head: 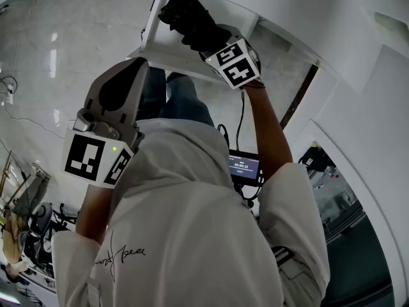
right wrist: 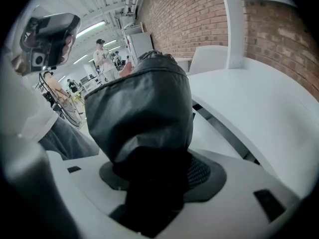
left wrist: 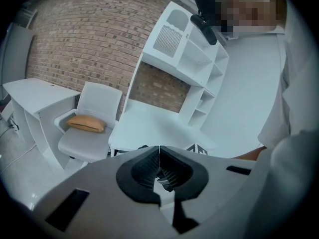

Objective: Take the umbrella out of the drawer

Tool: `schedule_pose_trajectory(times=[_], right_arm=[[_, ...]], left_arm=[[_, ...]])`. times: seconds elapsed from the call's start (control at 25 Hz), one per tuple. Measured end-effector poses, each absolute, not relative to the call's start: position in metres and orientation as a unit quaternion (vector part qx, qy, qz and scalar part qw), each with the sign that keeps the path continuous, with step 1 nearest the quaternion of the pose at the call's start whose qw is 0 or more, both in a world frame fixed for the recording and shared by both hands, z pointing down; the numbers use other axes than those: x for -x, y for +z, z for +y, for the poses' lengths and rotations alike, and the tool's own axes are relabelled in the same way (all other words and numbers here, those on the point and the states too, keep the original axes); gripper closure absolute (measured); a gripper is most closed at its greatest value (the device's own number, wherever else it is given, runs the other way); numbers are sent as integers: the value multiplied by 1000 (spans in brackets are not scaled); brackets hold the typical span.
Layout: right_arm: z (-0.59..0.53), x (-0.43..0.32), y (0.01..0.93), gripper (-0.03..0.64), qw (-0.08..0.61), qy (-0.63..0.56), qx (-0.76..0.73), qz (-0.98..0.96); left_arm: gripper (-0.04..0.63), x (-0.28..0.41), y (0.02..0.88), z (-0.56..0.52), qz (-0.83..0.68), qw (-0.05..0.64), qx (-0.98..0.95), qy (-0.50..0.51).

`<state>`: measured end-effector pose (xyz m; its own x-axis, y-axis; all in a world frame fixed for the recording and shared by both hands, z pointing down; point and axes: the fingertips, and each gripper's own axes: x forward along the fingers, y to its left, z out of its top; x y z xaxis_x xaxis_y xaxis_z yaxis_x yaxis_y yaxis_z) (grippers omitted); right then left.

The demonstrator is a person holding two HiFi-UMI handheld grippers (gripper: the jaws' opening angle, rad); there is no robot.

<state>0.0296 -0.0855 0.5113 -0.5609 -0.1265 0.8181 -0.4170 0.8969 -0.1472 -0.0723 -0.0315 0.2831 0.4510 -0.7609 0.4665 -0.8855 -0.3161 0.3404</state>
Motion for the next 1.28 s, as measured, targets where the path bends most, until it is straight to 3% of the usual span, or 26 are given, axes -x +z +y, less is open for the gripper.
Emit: schedule_pose_trajectory(times=[1.28], right_arm=[[-68,-25,460,368,392,168,-191,-884]], left_arm=[[578,85,267,-31,-519,267,-809,69]])
